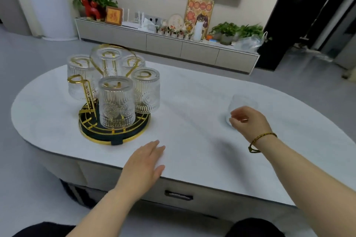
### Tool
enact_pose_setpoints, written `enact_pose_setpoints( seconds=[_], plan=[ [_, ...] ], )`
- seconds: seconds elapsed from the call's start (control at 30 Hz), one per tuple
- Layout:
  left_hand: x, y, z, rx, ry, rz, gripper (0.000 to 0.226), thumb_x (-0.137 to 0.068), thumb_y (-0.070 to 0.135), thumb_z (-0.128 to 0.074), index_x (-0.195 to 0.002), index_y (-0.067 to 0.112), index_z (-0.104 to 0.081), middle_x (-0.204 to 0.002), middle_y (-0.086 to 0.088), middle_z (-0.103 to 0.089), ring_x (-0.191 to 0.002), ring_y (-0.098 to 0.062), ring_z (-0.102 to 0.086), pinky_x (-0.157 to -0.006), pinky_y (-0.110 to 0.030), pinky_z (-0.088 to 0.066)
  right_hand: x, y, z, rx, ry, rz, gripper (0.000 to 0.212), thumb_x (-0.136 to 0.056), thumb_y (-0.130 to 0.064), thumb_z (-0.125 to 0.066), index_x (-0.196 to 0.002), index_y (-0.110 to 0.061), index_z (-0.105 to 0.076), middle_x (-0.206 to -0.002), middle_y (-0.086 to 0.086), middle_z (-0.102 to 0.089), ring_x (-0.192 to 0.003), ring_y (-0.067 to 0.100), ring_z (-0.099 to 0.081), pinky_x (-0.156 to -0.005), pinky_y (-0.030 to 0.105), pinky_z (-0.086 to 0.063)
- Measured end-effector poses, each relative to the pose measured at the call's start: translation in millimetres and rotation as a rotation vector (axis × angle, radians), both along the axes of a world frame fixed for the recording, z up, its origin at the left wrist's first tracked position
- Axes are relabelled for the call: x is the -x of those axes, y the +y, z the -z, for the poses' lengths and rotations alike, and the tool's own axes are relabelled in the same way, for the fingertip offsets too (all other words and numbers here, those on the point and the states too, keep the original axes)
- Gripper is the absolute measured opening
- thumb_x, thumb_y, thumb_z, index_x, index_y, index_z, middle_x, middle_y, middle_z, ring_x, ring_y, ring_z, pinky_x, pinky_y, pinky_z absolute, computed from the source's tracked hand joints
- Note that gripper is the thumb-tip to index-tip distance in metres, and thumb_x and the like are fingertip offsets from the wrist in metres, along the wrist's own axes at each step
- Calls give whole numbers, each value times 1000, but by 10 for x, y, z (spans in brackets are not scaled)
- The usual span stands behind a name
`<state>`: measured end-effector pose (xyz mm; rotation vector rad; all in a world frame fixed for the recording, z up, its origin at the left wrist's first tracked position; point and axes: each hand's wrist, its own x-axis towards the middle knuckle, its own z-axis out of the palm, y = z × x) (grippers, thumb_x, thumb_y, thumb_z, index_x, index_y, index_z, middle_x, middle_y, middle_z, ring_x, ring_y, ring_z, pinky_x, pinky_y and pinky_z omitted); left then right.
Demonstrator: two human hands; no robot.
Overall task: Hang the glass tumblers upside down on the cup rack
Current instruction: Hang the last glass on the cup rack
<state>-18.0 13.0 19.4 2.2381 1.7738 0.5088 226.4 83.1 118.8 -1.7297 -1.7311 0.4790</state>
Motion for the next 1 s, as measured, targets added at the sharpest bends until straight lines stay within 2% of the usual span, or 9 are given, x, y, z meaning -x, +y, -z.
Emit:
enact_pose_setpoints(
  seconds=[0.17, 0.23, 0.3, 0.4, 0.5, 0.6, 0.7, 0.8, 1.0],
  plan=[
    [-198, 69, 76, -71, 15, -28, 39, -91, 22, -47, -129, 12, -43, -142, -12, -41, -133, -27, -34, -113, -42, -20, -340, -60, 484, -6, 155, 201, 12, -75, -10, -62, -86, -5, -59, -84, 5, -57, -81, 19, -52, -74, 25, -37],
    [-214, 98, 99, -51, 43, -45, 41, -93, 29, -41, -131, 15, -40, -145, -8, -37, -136, -23, -29, -114, -40, -17, -423, 3, 615, -17, 209, 289, 21, -74, -14, -64, -91, -4, -56, -92, 8, -58, -84, 19, -51, -75, 26, -36],
    [-207, 129, 124, -49, 46, -50, 50, -89, 41, -28, -131, 16, -40, -146, -7, -36, -137, -22, -27, -114, -39, -16, -468, 91, 718, -30, 274, 364, 34, -73, -17, -66, -100, -5, -51, -105, 12, -58, -92, 20, -50, -79, 25, -35],
    [-195, 158, 119, -48, 46, -52, 72, -75, 49, -10, -127, 15, -46, -141, -9, -43, -134, -25, -33, -112, -43, -21, -493, 252, 880, 34, 334, 371, 65, -69, -22, -71, -122, -8, -37, -128, 12, -47, -115, 24, -45, -90, 27, -33],
    [-186, 191, 130, -27, 60, -53, 78, -71, 53, -6, -130, 18, -43, -144, -5, -38, -137, -22, -28, -113, -40, -16, -472, 461, 954, 104, 273, 335, 92, -64, -30, -74, -135, -14, -19, -140, 8, -37, -127, 25, -35, -103, 37, -30],
    [-184, 237, 143, 0, 61, -64, 68, -77, 53, -13, -134, 23, -34, -149, 1, -28, -140, -15, -17, -115, -35, -8, -445, 670, 951, 142, 230, 368, 106, -58, -40, -74, -138, -21, -8, -143, 5, -35, -129, 27, -34, -104, 39, -29],
    [-185, 266, 147, -5, 47, -63, 72, -74, 56, -10, -134, 24, -34, -149, 1, -28, -140, -15, -16, -114, -34, -5, -416, 806, 951, 161, 207, 416, 108, -55, -48, -73, -137, -28, -5, -139, 6, -41, -126, 32, -36, -102, 40, -33],
    [-180, 294, 148, -24, 16, -53, 70, -75, 56, -15, -132, 22, -39, -148, -1, -32, -140, -17, -19, -113, -34, -6, -404, 879, 944, 173, 278, 479, 106, -55, -50, -71, -136, -32, -4, -137, 9, -40, -128, 35, -27, -102, 46, -32],
    [-152, 330, 164, 2, -9, -24, 61, -80, 54, -26, -133, 25, -35, -150, 3, -27, -140, -12, -14, -111, -29, 2, -414, 877, 943, 169, 312, 477, 85, -61, -46, -70, -127, -21, -22, -128, 14, -42, -125, 32, -30, -92, 41, -36]
  ],
)
